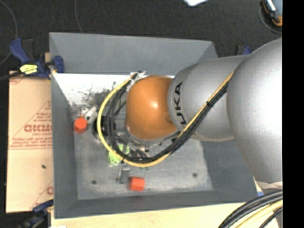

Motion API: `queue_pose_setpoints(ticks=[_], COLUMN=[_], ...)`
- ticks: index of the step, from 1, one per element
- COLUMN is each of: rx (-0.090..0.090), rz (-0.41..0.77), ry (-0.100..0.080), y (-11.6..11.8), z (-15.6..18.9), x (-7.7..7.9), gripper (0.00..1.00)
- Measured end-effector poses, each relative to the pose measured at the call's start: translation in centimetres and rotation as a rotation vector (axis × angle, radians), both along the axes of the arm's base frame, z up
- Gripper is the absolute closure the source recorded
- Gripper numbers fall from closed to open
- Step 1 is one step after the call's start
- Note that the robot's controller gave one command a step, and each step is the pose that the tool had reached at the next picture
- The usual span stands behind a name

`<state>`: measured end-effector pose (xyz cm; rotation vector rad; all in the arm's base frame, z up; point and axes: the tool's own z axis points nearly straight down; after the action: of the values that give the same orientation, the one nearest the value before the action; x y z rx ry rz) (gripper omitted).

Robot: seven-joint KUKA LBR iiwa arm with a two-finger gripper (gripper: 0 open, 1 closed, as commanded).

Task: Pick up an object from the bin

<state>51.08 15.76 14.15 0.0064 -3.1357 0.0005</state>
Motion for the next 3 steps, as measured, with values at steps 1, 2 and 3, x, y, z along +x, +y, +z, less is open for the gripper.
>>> queue_pose_setpoints(ticks=[1, 2, 3], rx=[0.001, 0.0, 0.001], rz=[-0.005, 0.003, 0.0], ry=[-0.008, -0.001, -0.001], y=[-0.1, -7.4, -7.4], z=[0.5, -3.2, -3.2], x=[0.2, -0.5, -0.5], gripper=[0.0, 1.0, 0.0])
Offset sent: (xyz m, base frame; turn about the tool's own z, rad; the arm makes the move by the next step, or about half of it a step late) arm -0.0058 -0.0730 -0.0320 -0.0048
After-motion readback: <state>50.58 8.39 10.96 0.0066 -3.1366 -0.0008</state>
